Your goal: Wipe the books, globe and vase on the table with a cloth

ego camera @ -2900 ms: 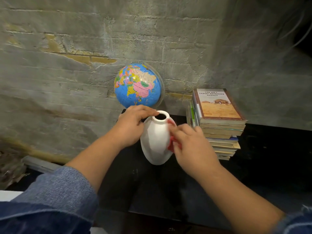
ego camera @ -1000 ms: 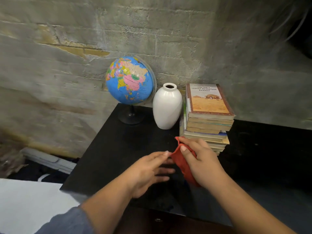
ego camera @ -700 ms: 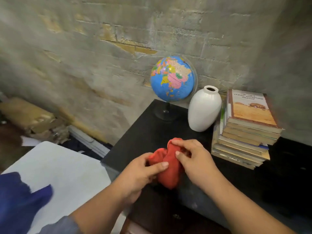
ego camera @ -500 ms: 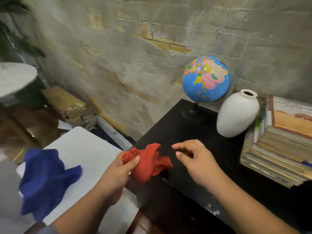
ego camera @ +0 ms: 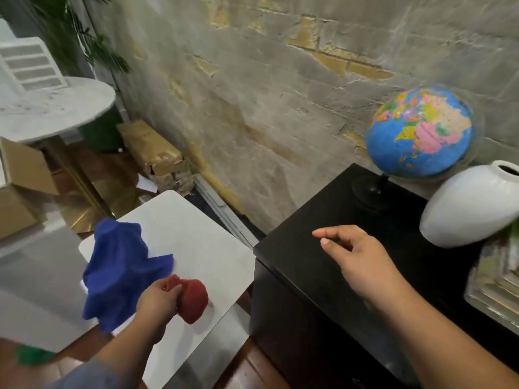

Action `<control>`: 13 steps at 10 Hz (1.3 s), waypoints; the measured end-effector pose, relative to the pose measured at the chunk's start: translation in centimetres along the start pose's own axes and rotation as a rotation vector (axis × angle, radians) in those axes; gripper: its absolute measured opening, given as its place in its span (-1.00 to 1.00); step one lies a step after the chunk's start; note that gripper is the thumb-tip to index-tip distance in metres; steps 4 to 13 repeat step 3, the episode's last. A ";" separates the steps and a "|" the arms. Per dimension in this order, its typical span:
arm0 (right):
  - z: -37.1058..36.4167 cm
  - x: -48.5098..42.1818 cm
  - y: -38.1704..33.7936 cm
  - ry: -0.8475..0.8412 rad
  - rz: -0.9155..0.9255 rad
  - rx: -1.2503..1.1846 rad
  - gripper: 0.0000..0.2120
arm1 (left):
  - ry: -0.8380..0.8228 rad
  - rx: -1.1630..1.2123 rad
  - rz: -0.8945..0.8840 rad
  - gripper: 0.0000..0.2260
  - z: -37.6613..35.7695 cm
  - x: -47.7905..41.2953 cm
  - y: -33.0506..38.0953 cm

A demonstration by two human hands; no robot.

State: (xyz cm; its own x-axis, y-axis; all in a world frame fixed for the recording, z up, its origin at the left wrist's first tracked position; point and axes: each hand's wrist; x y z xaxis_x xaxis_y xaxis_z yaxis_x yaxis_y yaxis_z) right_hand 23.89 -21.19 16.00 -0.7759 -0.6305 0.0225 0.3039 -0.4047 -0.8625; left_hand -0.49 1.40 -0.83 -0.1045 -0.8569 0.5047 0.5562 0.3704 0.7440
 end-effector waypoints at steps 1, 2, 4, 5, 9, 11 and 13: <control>-0.1 -0.3 0.2 0.018 -0.018 -0.012 -0.84 | 0.021 -0.033 0.005 -0.66 0.4 0.2 -0.2; -0.1 -0.4 0.3 0.039 -0.045 -0.014 -0.85 | 0.024 -0.135 0.005 -0.56 0.5 0.0 0.1; -0.1 -0.7 0.2 0.089 -0.059 -0.040 -0.85 | -0.008 -0.190 -0.064 -0.60 0.4 -0.4 1.3; -0.1 -0.7 0.2 0.089 -0.059 -0.040 -0.85 | -0.008 -0.190 -0.064 -0.60 0.4 -0.4 1.3; -0.1 -0.7 0.2 0.089 -0.059 -0.040 -0.85 | -0.008 -0.190 -0.064 -0.60 0.4 -0.4 1.3; -0.1 -0.7 0.2 0.089 -0.059 -0.040 -0.85 | -0.008 -0.190 -0.064 -0.60 0.4 -0.4 1.3; -0.1 -0.7 0.2 0.089 -0.059 -0.040 -0.85 | -0.008 -0.190 -0.064 -0.60 0.4 -0.4 1.3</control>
Point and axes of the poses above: each hand's wrist, its own x-axis away from the middle knuckle, its own z-axis out of the back of the hand, y = z × x, and after that the axes turned 3 degrees about y, right-handed
